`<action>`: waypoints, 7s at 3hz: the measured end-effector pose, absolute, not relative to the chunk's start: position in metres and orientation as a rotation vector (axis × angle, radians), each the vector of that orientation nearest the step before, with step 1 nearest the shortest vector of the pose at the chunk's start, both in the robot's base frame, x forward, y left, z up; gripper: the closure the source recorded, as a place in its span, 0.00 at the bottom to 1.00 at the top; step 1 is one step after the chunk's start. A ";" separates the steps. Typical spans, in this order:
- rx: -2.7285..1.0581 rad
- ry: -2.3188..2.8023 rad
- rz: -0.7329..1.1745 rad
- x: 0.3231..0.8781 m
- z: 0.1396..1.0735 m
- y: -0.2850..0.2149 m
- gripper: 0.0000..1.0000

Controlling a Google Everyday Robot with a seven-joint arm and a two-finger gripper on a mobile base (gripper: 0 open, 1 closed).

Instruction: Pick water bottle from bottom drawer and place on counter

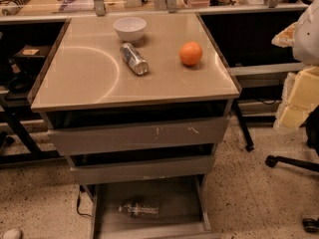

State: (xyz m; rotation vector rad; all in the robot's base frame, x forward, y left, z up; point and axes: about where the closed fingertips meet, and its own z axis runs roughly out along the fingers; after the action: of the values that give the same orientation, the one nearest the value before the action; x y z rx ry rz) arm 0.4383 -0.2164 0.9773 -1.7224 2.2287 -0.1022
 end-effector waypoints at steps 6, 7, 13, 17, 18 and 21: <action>-1.669 2.342 0.141 0.377 0.806 -0.177 0.00; -1.656 2.359 0.245 0.365 0.756 -0.153 0.00; -1.427 2.553 0.655 0.325 0.531 -0.082 0.00; -1.274 2.441 0.883 0.358 0.419 -0.041 0.00; -1.274 2.441 0.883 0.358 0.419 -0.041 0.00; -1.113 2.308 0.879 0.410 0.342 -0.014 0.00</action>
Offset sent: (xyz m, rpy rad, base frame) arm -0.0503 0.0128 -0.1113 0.0931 0.0726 -0.0740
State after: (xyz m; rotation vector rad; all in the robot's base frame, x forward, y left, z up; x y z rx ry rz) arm 0.4099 -0.0138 0.3421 -1.1134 2.3083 0.8786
